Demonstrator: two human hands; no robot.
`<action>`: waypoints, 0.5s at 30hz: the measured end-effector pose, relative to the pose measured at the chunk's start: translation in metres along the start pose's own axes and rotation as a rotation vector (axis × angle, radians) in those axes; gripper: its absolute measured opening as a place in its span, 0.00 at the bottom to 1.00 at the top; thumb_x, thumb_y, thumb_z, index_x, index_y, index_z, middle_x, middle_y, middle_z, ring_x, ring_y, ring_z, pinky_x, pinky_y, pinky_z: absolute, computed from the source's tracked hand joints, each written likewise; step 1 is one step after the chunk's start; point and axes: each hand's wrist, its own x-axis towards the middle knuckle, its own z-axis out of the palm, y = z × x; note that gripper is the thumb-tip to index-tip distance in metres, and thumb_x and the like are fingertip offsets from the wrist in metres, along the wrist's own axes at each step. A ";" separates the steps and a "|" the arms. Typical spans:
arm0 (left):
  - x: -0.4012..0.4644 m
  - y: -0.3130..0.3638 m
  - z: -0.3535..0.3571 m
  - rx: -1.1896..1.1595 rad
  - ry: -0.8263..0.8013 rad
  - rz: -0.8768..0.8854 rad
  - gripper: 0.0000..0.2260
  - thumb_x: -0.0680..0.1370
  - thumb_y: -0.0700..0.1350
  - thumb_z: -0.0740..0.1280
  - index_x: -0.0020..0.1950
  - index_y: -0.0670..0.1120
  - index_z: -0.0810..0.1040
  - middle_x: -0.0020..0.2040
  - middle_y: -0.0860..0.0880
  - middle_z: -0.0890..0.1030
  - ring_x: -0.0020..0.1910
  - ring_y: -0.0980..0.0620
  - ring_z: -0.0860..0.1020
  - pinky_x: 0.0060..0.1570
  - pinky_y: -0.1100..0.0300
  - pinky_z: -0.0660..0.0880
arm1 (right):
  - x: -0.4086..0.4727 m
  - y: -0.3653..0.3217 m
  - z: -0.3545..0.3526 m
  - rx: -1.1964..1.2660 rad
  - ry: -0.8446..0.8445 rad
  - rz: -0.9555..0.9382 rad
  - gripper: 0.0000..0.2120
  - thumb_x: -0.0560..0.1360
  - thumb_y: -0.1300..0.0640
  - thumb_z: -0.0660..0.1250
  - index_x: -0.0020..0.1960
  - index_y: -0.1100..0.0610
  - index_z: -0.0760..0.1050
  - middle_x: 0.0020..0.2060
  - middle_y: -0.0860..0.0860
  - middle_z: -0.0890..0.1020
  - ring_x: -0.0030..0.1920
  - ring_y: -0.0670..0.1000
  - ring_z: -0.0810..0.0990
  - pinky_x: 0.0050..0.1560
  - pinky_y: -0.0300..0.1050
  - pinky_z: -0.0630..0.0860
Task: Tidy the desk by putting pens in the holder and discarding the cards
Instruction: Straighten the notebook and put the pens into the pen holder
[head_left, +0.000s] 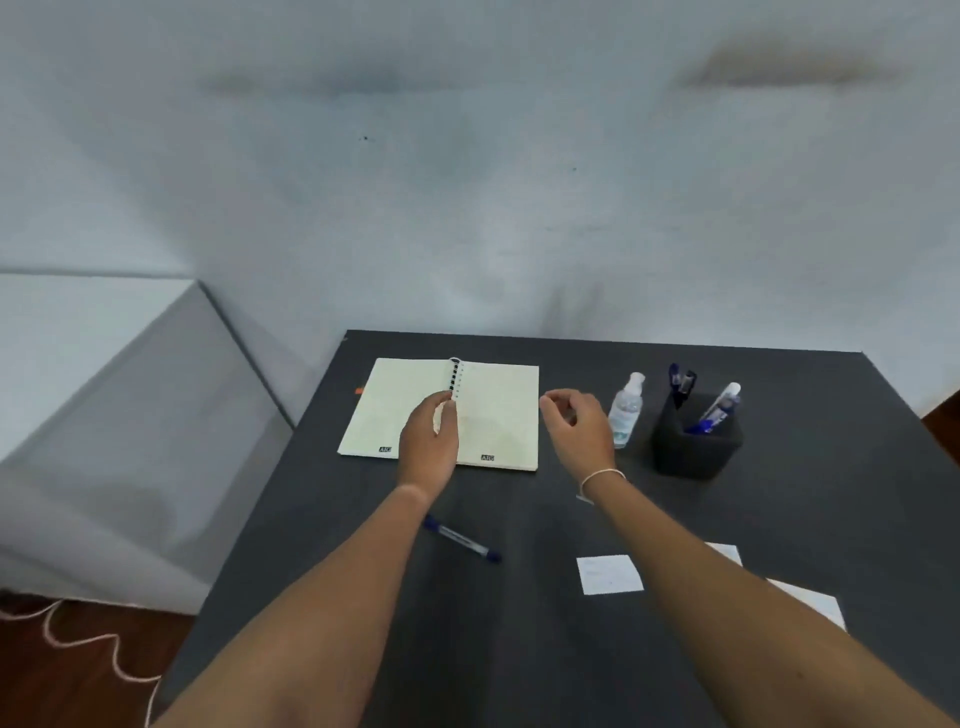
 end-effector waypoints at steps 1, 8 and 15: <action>-0.003 -0.015 -0.014 0.038 0.016 -0.010 0.14 0.80 0.46 0.58 0.64 0.45 0.74 0.65 0.49 0.76 0.66 0.51 0.72 0.66 0.58 0.67 | -0.006 0.001 0.015 -0.022 -0.033 -0.003 0.10 0.75 0.52 0.64 0.52 0.55 0.77 0.46 0.49 0.75 0.50 0.51 0.76 0.54 0.46 0.74; -0.035 -0.109 -0.062 0.442 -0.057 0.015 0.19 0.80 0.47 0.59 0.70 0.46 0.68 0.73 0.45 0.66 0.73 0.48 0.62 0.73 0.53 0.58 | -0.053 0.023 0.095 -0.176 -0.273 -0.024 0.10 0.73 0.52 0.67 0.53 0.53 0.77 0.51 0.50 0.78 0.56 0.51 0.76 0.59 0.47 0.73; -0.059 -0.159 -0.067 0.830 -0.254 0.075 0.23 0.80 0.53 0.49 0.75 0.51 0.58 0.78 0.46 0.54 0.77 0.46 0.51 0.75 0.51 0.44 | -0.071 0.047 0.125 -0.528 -0.420 -0.090 0.18 0.73 0.50 0.66 0.61 0.53 0.74 0.58 0.52 0.76 0.60 0.54 0.72 0.61 0.46 0.69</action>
